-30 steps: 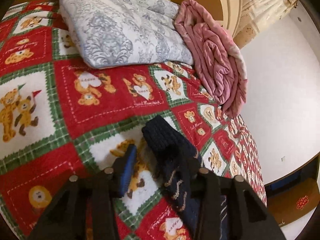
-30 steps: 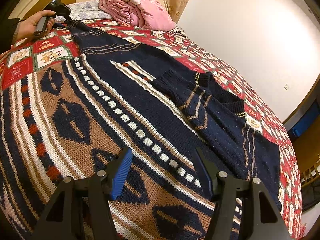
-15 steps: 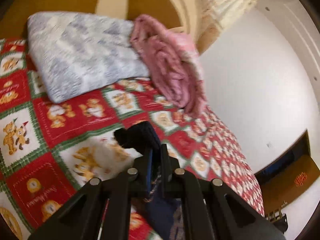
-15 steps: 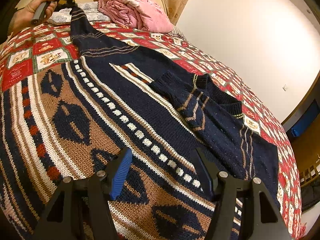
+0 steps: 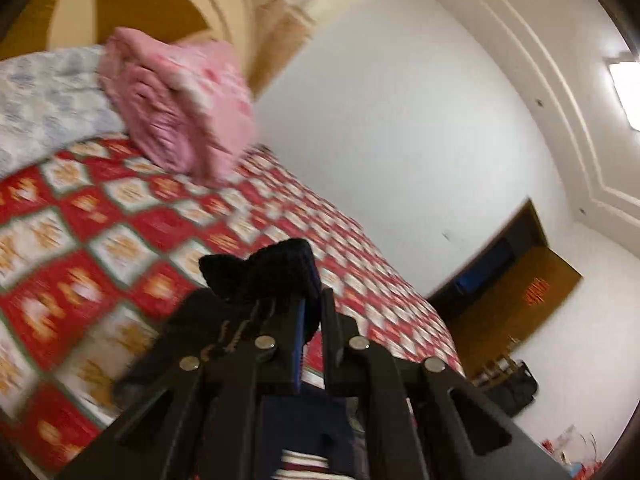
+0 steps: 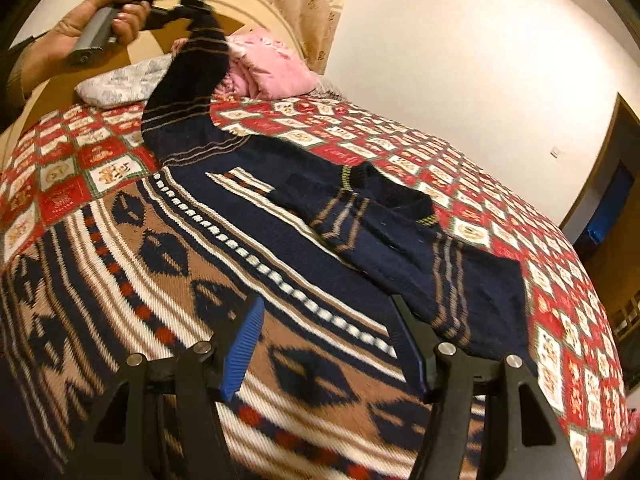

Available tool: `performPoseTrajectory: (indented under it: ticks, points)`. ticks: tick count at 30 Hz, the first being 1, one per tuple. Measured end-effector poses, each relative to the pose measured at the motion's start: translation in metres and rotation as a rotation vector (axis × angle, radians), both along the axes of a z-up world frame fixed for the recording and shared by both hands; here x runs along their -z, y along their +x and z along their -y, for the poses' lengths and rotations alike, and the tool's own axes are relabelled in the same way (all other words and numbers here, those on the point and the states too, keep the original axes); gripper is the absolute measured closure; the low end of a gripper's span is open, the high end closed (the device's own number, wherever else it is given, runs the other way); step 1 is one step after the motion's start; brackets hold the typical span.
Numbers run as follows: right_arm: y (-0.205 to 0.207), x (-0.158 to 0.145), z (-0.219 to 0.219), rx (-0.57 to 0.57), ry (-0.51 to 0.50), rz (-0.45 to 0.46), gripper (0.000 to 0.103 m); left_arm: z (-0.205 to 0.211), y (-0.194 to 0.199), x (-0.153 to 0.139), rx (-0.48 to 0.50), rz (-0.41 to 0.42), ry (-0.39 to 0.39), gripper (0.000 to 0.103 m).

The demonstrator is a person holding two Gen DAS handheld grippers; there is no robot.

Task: Fold small clothes
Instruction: 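Carry the cuff with the left tool across the body and release it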

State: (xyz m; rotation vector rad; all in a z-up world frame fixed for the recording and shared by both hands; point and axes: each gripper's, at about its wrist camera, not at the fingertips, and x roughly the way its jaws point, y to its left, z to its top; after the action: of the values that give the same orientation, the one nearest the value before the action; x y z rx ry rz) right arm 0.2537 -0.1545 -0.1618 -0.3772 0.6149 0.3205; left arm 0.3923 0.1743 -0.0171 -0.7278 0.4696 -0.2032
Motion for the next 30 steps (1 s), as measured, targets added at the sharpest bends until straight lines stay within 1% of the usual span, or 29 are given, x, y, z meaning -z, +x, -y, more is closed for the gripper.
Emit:
performPoseTrajectory:
  ticks: [4, 8, 10, 12, 13, 14, 16, 17, 19, 21, 23, 25, 26, 27, 29, 30]
  points:
    - [-0.012, -0.003, 0.028, 0.034, 0.029, 0.005, 0.039, 0.069, 0.004, 0.000, 0.097, -0.005, -0.006, 0.096]
    - [-0.021, 0.005, 0.057, 0.081, 0.062, -0.009, 0.039, 0.139, 0.015, 0.017, 0.199, -0.042, 0.006, 0.096]
    - [-0.026, 0.012, 0.073, 0.109, 0.095, -0.028, 0.039, 0.180, 0.018, 0.031, 0.246, -0.063, 0.042, 0.096]
    - [-0.026, 0.014, 0.084, 0.127, 0.138, -0.050, 0.039, 0.214, 0.019, 0.044, 0.294, -0.086, 0.054, 0.096]
    - [-0.025, 0.012, 0.091, 0.139, 0.174, -0.058, 0.039, 0.232, 0.019, 0.052, 0.313, -0.102, 0.081, 0.096]
    - [-0.025, 0.011, 0.094, 0.144, 0.188, -0.058, 0.039, 0.249, 0.017, 0.058, 0.330, -0.109, 0.118, 0.096]
    - [-0.022, 0.007, 0.101, 0.155, 0.218, -0.062, 0.039, 0.279, 0.013, 0.071, 0.385, -0.133, 0.145, 0.096]
    - [-0.021, 0.007, 0.104, 0.163, 0.224, -0.064, 0.039, 0.290, 0.011, 0.076, 0.404, -0.150, 0.159, 0.092]
    - [-0.020, 0.012, 0.108, 0.172, 0.235, -0.081, 0.039, 0.304, 0.002, 0.078, 0.442, -0.158, 0.174, 0.091]
    - [-0.017, 0.016, 0.111, 0.181, 0.247, -0.105, 0.039, 0.312, -0.008, 0.075, 0.474, -0.148, 0.213, 0.079]
    - [-0.015, 0.018, 0.114, 0.187, 0.260, -0.117, 0.039, 0.310, -0.021, 0.065, 0.501, -0.112, 0.269, 0.056]
    - [-0.015, 0.019, 0.117, 0.196, 0.272, -0.125, 0.039, 0.298, -0.033, 0.055, 0.506, -0.069, 0.325, 0.046]
    - [-0.014, 0.019, 0.119, 0.204, 0.278, -0.131, 0.039, 0.290, -0.038, 0.052, 0.509, -0.043, 0.351, 0.043]
    - [-0.013, 0.018, 0.121, 0.207, 0.285, -0.136, 0.039, 0.278, -0.047, 0.047, 0.496, -0.012, 0.407, 0.041]
    - [-0.010, 0.013, 0.123, 0.208, 0.308, -0.148, 0.039, 0.264, -0.052, 0.050, 0.445, 0.010, 0.526, 0.032]
    - [-0.006, 0.008, 0.124, 0.208, 0.329, -0.151, 0.039, 0.249, -0.057, 0.052, 0.411, 0.016, 0.586, 0.031]
